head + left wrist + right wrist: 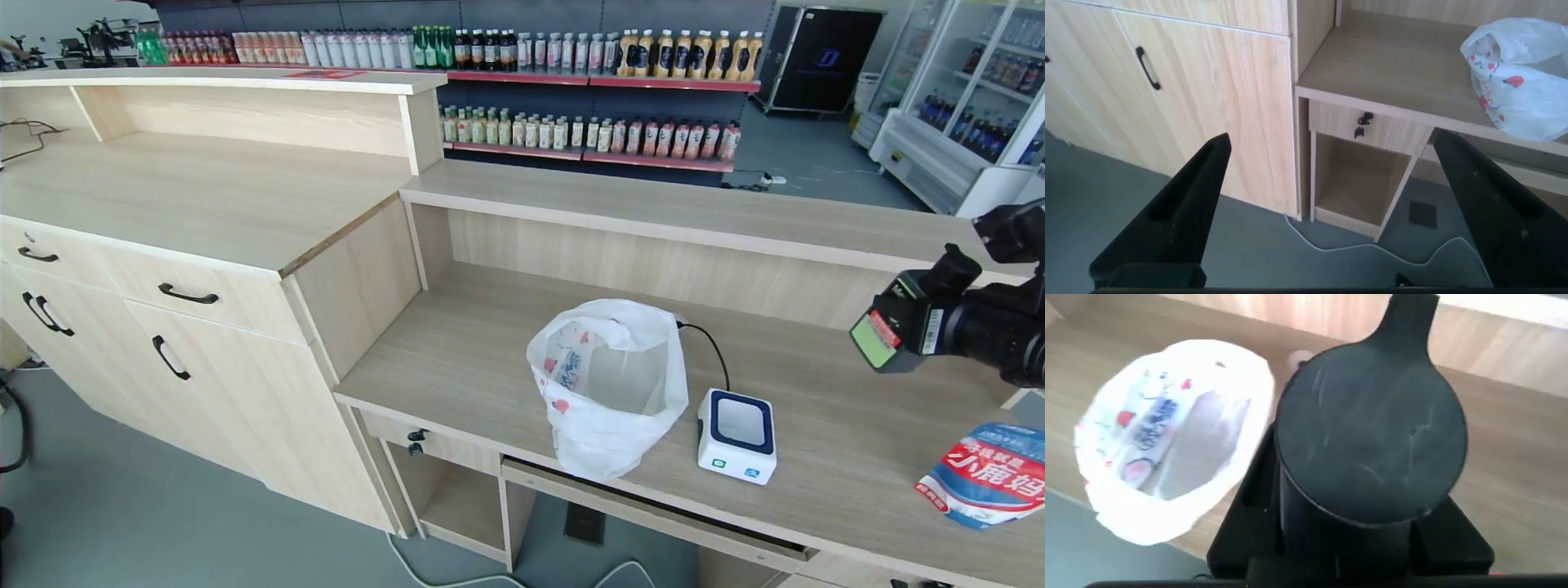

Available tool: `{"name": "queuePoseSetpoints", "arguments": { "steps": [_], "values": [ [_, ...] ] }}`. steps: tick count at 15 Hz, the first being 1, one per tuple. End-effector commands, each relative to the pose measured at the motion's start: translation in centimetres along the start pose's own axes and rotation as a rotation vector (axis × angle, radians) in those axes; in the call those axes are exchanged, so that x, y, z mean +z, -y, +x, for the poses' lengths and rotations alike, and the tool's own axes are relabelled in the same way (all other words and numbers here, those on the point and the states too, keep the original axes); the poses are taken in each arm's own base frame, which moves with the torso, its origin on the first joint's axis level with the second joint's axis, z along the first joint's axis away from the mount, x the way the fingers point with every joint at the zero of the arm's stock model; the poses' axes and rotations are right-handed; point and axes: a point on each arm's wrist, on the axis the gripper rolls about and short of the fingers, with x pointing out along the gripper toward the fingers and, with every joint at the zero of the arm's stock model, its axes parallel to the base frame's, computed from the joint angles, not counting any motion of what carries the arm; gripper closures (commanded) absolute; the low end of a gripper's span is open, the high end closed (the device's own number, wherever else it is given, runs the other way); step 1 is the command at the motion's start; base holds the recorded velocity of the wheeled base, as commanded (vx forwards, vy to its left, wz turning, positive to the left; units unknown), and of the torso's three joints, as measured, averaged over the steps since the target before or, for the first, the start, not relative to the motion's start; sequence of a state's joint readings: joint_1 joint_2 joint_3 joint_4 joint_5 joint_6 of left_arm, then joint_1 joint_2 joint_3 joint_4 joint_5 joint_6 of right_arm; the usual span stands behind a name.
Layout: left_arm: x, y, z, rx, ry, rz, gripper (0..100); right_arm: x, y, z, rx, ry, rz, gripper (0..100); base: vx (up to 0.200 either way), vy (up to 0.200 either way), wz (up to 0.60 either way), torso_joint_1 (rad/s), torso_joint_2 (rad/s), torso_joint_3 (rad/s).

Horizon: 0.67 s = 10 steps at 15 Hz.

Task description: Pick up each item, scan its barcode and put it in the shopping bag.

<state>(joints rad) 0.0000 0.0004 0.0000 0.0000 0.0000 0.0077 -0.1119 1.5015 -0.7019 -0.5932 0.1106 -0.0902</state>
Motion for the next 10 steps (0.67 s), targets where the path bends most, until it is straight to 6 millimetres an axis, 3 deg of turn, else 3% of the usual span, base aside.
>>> {"name": "queuePoseSetpoints", "arguments": {
  "steps": [1, 6, 10],
  "values": [
    [0.0, 0.0, 0.0, 0.000, 0.000, 0.000, 0, -1.4, 0.4, 4.1, 0.220, -0.112, 0.212, 100, 0.000, 0.000, 0.00, 0.000, 0.00, 0.000],
    [0.0, 0.0, 0.0, 0.000, 0.000, 0.000, 0, -4.4, 2.4, 4.3, 0.334, -0.215, 0.351, 100, 0.000, 0.000, 0.00, 0.000, 0.00, 0.000],
    [0.0, 0.0, 0.0, 0.000, 0.000, 0.000, 0, -5.4, 3.3, 4.5, 0.365, -0.242, 0.345, 100, 0.000, 0.000, 0.00, 0.000, 0.00, 0.000]
  ]
}}
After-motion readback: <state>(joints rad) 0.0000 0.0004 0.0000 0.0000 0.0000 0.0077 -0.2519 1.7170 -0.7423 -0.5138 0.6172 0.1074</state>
